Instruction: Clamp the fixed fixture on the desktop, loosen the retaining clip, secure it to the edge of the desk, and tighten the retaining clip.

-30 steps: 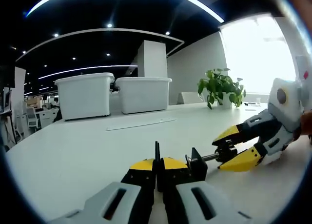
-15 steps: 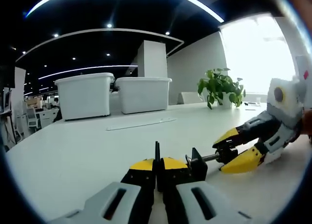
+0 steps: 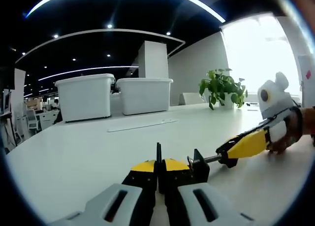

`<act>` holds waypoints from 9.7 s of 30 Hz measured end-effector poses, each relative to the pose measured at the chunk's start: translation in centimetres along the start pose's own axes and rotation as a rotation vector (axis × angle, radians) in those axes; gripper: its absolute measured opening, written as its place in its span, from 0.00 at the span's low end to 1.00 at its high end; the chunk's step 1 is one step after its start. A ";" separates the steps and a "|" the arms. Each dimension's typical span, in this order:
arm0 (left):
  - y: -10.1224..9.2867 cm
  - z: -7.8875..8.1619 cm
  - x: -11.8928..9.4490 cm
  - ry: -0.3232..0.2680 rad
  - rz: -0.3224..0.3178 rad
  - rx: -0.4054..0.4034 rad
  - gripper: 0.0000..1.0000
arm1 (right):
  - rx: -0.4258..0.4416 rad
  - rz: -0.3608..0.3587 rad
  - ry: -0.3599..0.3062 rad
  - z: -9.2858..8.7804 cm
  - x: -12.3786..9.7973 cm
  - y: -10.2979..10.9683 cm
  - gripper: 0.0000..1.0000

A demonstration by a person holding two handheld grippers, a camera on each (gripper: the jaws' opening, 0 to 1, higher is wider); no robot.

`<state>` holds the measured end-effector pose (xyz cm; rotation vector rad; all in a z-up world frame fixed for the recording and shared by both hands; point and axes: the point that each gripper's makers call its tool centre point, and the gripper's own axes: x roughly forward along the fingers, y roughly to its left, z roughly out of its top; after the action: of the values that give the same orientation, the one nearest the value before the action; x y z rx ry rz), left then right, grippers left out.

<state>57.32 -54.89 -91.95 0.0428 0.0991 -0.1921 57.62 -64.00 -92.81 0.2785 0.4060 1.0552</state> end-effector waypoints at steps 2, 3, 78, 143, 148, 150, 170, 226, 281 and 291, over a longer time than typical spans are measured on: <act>0.0 0.0 0.0 0.000 0.000 0.001 0.04 | 0.024 0.007 0.007 -0.2 0.0 0.3 0.27; 0.0 0.0 0.0 0.000 0.000 0.001 0.04 | 0.032 0.009 0.009 -0.2 0.0 0.4 0.26; 0.0 -0.1 0.1 0.001 0.000 0.021 0.06 | 0.118 -0.045 0.002 0.2 0.7 -0.6 0.26; 0.1 -0.1 0.1 0.003 0.004 0.035 0.05 | 0.147 -0.001 0.016 0.0 0.7 0.3 0.25; 0.1 -0.1 0.1 0.003 0.004 0.035 0.05 | 0.170 -0.002 0.023 -0.2 0.7 0.5 0.24; 0.1 -0.1 0.2 0.003 0.004 0.034 0.05 | 0.162 -0.001 0.019 -0.1 0.7 0.4 0.24; 0.1 -0.1 0.1 0.003 0.005 0.033 0.05 | -0.337 -0.008 -0.025 0.5 0.7 1.2 0.24; 0.2 -0.1 -0.1 0.007 0.013 0.016 0.05 | -0.085 -0.034 -0.005 0.7 0.9 0.6 0.42; 0.3 -0.2 0.0 0.008 0.019 0.009 0.05 | -0.742 -0.091 0.023 -0.4 0.9 0.7 0.28; 0.5 -0.2 0.5 0.010 0.017 0.007 0.04 | -0.476 -0.026 0.026 -0.9 0.5 2.4 0.39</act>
<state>57.86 -54.45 -92.21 0.0518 0.1079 -0.1751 55.54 -62.44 -92.76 -0.1648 0.1716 1.0976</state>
